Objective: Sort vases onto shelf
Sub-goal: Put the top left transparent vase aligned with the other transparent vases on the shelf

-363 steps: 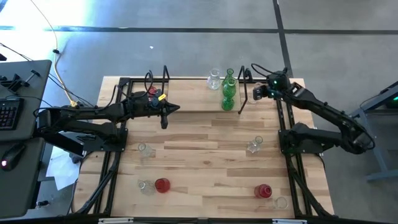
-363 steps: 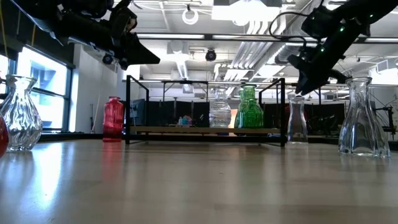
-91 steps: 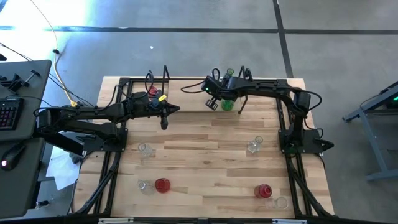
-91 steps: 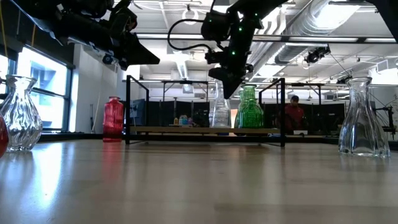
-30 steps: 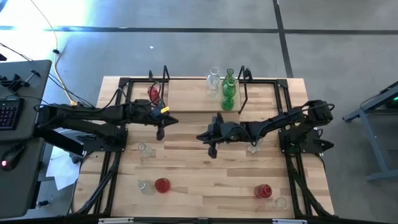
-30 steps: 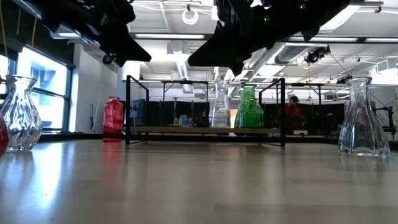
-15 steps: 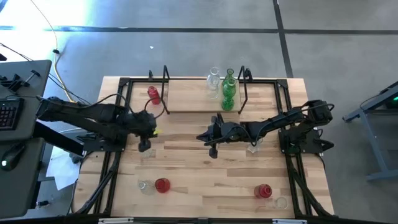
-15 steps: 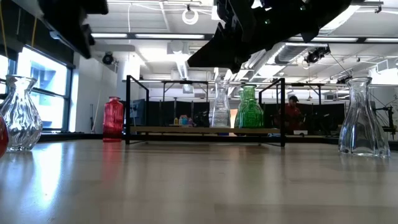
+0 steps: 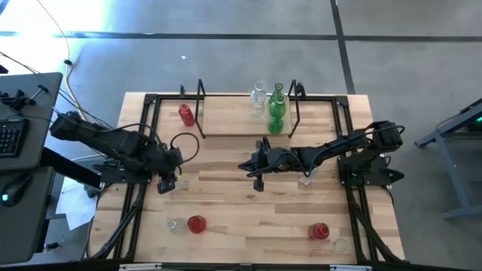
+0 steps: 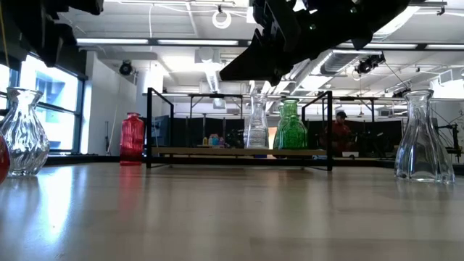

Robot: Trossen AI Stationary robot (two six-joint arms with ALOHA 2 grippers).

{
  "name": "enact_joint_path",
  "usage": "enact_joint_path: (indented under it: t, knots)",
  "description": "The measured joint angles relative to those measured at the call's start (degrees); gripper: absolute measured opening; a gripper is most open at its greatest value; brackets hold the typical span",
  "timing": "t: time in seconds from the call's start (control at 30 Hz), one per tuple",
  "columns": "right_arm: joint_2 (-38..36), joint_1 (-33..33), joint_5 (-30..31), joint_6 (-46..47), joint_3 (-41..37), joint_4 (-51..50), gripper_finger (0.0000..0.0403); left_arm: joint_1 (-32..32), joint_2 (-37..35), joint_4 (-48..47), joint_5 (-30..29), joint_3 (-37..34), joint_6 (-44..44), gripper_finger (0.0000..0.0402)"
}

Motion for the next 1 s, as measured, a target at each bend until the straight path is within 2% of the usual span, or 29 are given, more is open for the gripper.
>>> enact_joint_path:
  t: [0.13,0.3,0.63,0.83,1.0]
  knots:
    - [0.0,0.0,0.0,-0.4,0.0,-0.2,0.0,0.0,2.1,-2.3,-0.2,0.0,2.2,0.0266]
    - [0.0,0.0,0.0,-0.6,0.0,-0.2,0.0,0.3,4.4,-4.3,-2.6,0.0,6.4,0.0273]
    - [0.0,0.0,0.0,-0.4,0.0,-0.3,0.0,3.5,8.5,-6.4,-2.8,-0.1,10.5,0.024]
    - [0.0,0.0,0.0,-0.4,0.0,-0.7,0.0,4.3,9.4,-5.9,1.3,-1.5,12.5,0.0212]
    - [0.0,0.0,0.0,-0.5,0.0,-1.1,0.0,4.3,9.5,-4.7,1.5,-3.3,12.8,0.0186]
